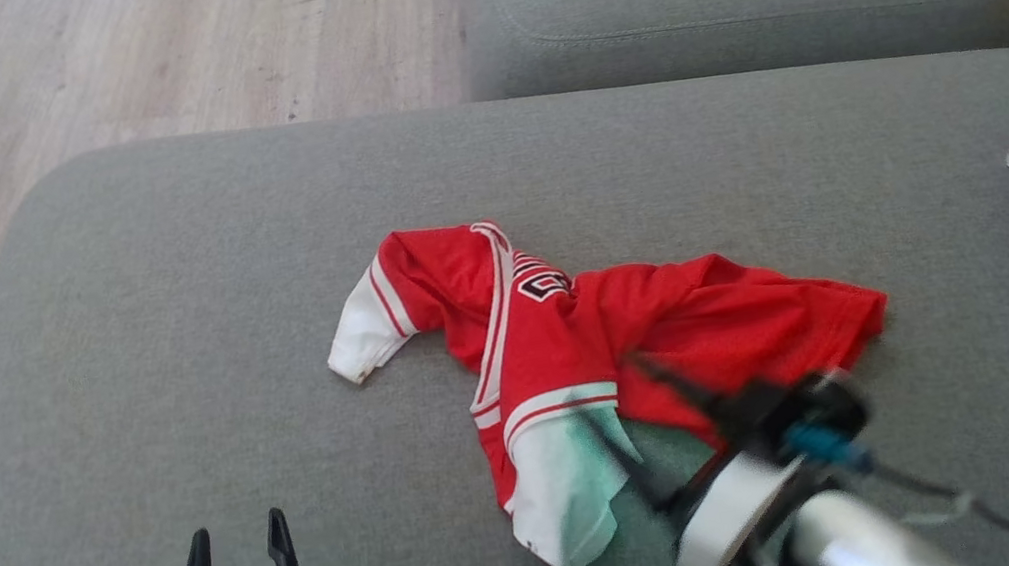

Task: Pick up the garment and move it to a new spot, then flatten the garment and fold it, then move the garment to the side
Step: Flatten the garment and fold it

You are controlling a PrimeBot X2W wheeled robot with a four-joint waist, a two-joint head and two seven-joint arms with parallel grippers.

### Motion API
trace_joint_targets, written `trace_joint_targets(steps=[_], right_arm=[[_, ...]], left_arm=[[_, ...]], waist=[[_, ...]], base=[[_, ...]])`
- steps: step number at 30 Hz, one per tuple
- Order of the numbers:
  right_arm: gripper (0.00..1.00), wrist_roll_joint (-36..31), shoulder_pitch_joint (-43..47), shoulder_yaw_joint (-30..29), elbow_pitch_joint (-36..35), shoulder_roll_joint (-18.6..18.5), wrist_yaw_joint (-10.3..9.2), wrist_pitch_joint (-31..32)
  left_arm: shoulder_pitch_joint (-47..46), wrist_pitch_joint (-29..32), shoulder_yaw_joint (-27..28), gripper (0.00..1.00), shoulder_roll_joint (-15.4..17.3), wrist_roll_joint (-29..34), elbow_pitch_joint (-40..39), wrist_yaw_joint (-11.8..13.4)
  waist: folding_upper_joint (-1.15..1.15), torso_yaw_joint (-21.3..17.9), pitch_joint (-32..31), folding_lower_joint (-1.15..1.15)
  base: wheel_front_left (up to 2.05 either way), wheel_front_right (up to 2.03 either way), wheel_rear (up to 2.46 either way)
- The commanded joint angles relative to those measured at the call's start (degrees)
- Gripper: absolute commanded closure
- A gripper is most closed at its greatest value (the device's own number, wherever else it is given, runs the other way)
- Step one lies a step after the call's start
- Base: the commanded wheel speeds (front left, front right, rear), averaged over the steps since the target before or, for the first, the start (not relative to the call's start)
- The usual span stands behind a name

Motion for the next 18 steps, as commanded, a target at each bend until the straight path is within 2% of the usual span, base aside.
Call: trace_joint_targets(steps=[1, 8, 9, 13, 18], right_arm=[[0.0, -0.2, -0.8, -2.3, -2.5, 1.1, 0.37, -1.1], [0.0, -7.8, -1.6, -20.8, -2.9, 0.8, 0.37, 0.5], [0.0, -10.2, -2.3, -25.3, -2.1, -0.3, 0.37, 1.6], [0.0, -13.4, -4.5, -32.6, 1.3, -2.4, 0.37, 3.8], [0.0, -15.0, -7.4, -38.8, 7.9, -3.7, 0.37, 5.3]], left_arm=[[-2.1, -0.9, 2.3, 0.0, 0.4, 0.0, -1.4, 0.1], [-2.2, -1.1, 2.1, 0.0, 0.0, 0.2, -1.2, -0.1], [-2.5, -1.2, 2.0, 0.0, -0.1, 0.3, -1.3, -0.2], [-3.3, -1.2, 1.7, 0.0, -0.2, 0.5, -1.1, -0.7], [-4.3, -1.2, 1.5, 0.0, 0.0, 0.9, -1.0, -0.9]], waist=[[0.0, -0.5, -0.2, 0.0], [0.0, -1.4, 0.1, 0.0], [0.0, -1.3, 0.5, 0.0], [0.0, -0.5, 1.5, 0.0], [0.0, 1.1, 3.0, 0.0]], base=[[0.0, 0.0, 0.0], [0.0, 0.0, 0.0], [0.0, 0.0, 0.0], [0.0, 0.0, 0.0], [0.0, 0.0, 0.0]])
